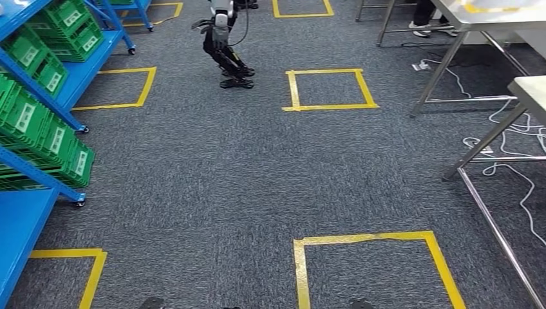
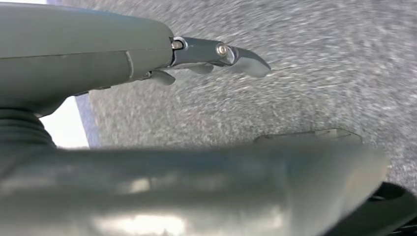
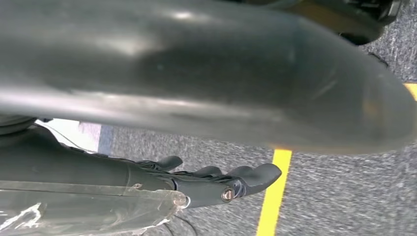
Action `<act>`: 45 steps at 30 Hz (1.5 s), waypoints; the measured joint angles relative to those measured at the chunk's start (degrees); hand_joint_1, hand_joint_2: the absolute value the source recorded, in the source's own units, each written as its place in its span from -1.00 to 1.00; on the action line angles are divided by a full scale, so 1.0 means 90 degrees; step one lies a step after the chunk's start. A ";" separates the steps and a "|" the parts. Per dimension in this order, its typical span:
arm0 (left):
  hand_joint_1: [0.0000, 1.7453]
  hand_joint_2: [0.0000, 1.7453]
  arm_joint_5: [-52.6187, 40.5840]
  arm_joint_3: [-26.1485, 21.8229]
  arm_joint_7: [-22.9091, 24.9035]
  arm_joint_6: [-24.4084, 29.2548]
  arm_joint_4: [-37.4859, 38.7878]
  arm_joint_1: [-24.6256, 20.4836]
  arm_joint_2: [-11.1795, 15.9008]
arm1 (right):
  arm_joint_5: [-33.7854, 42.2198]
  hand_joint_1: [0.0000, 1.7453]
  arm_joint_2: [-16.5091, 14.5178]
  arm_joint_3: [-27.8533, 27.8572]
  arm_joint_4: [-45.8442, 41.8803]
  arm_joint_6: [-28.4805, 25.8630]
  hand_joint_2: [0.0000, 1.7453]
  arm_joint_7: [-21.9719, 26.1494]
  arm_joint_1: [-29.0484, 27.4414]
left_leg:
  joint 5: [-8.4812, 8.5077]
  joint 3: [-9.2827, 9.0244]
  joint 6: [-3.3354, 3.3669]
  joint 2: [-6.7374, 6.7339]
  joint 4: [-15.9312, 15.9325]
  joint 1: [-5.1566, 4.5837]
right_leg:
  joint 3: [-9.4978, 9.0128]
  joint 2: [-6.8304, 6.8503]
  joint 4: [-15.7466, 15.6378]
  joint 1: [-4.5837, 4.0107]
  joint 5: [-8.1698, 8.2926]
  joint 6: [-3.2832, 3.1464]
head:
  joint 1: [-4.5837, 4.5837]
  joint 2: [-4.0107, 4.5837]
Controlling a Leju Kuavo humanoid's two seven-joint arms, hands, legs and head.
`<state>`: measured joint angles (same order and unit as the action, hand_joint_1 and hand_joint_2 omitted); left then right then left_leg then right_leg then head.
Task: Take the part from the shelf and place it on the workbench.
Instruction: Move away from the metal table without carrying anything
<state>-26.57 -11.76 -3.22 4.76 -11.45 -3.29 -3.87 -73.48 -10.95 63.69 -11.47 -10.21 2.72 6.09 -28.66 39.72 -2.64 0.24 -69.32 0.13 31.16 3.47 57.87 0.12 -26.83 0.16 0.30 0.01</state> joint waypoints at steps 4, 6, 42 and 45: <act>-1.00 1.00 0.0004 -0.0035 0.0001 -0.0001 0.0000 -0.0039 0.0008 | 0.0000 -1.00 -0.0015 -0.0002 0.0000 -0.0025 -1.00 -0.0005 0.0005 | 0.0464 -0.0723 0.0093 -0.0538 0.1342 -0.0060 | -0.0050 0.0288 0.0026 -0.0072 -0.0077 0.0103 | -0.0009 0.0001; -1.00 1.00 0.0002 -0.0037 0.0001 -0.0002 0.0000 -0.0036 0.0008 | 0.0005 -1.00 -0.0016 -0.0002 0.0000 -0.0035 -1.00 -0.0008 0.0020 | 0.0450 -0.0720 0.0192 -0.0418 0.1393 -0.0075 | -0.0089 0.0432 0.0015 -0.0085 -0.0108 0.0159 | -0.0002 -0.0001; -1.00 1.00 -0.0121 -0.0097 0.0061 0.0014 0.0000 -0.0030 -0.0032 | 0.0029 -1.00 -0.0048 0.0005 0.0000 -0.0063 -1.00 -0.0083 0.0019 | 0.0481 -0.0769 0.0355 0.0013 0.1452 -0.0015 | 0.0555 -0.0323 0.1388 -0.0015 -0.0791 0.0312 | 0.0046 -0.0001; -1.00 1.00 -0.0141 -0.0113 0.0061 0.0017 0.0000 -0.0016 -0.0041 | 0.0031 -1.00 -0.0044 0.0007 0.0000 -0.0063 -1.00 -0.0094 -0.0013 | 0.0492 -0.0769 0.0349 0.0300 0.1446 -0.0004 | 0.0801 -0.0376 0.1788 -0.0001 -0.0762 0.0320 | 0.0056 0.0000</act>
<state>-27.84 -12.78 -2.67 4.92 -11.45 -3.44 -4.25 -73.20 -11.35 63.75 -11.47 -10.78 1.87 5.98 -24.24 32.80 0.50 2.94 -56.31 0.09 38.37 0.09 73.97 0.11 -33.68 3.04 0.80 0.01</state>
